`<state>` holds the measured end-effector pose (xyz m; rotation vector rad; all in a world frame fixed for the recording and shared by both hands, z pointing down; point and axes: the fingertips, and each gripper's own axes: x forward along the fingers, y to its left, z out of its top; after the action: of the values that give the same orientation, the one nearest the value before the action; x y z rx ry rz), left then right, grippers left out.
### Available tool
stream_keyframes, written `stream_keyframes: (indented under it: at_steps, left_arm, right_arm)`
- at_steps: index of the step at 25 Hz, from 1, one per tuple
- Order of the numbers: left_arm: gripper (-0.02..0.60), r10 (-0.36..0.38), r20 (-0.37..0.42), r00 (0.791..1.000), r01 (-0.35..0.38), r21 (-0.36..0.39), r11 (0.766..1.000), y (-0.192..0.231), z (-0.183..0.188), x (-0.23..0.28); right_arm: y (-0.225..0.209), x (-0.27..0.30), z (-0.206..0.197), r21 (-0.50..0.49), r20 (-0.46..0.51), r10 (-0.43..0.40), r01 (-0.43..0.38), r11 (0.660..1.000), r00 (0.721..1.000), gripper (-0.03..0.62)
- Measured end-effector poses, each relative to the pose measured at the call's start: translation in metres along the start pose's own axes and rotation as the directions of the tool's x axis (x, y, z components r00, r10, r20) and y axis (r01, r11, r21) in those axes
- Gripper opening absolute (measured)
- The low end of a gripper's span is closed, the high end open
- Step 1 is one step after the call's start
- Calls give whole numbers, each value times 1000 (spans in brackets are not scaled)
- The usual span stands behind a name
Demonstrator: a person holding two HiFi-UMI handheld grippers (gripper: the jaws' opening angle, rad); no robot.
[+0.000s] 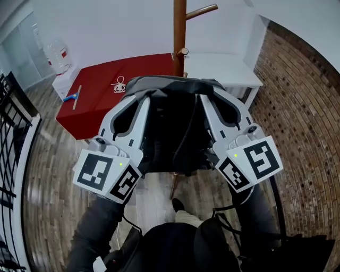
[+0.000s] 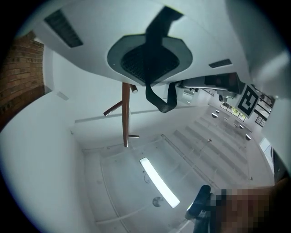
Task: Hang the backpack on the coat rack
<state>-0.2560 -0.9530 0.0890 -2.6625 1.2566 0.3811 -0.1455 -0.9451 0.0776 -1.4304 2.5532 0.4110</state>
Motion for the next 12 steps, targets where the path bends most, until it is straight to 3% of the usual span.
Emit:
stream_keyframes:
  at_steps: [12]
  left_arm:
    - [40, -34, -92, 995, 25, -98, 995, 10, -7, 54]
  right_arm:
    - [-51, 36, -1, 32, -72, 79, -77, 996, 994, 20]
